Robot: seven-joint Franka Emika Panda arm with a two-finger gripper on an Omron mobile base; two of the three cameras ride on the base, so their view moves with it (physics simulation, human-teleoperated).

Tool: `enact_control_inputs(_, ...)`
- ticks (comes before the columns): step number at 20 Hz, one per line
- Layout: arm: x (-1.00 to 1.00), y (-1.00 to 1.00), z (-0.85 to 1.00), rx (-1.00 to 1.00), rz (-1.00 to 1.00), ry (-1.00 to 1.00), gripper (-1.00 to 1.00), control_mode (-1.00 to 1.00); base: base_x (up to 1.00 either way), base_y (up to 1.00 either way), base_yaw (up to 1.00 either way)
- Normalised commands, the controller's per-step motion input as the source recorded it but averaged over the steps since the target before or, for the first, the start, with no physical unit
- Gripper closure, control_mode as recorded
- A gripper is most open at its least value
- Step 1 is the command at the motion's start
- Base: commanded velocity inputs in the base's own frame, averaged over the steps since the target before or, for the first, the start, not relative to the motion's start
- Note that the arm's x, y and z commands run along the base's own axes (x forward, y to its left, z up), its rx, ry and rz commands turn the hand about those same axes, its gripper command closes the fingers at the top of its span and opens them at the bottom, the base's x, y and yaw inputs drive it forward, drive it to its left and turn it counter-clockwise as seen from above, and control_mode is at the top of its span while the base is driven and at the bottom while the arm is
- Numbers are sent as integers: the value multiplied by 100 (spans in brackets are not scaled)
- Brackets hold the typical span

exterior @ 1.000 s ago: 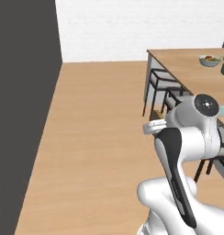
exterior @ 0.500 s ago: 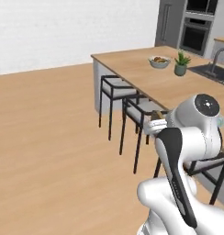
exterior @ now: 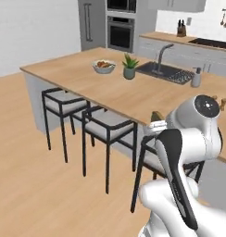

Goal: Start the toaster. Once the lever pops up, take the bread to the plate on the dining counter.

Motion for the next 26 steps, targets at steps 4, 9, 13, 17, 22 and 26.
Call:
enact_control_inputs(4,0,0,0,0,0,0,100,100,19,23,-75)
enact_control_inputs(9,0,0,0,0,0,0,100,100,20,22,-76)
enact_control_inputs(13,0,0,0,0,0,0,100,100,24,24,-75)
enact_control_inputs(17,0,0,0,0,0,0,100,100,37,32,-71)
enact_control_inputs(22,0,0,0,0,0,0,100,100,44,67,-53)
enact_control_inputs(26,0,0,0,0,0,0,100,100,19,92,-28)
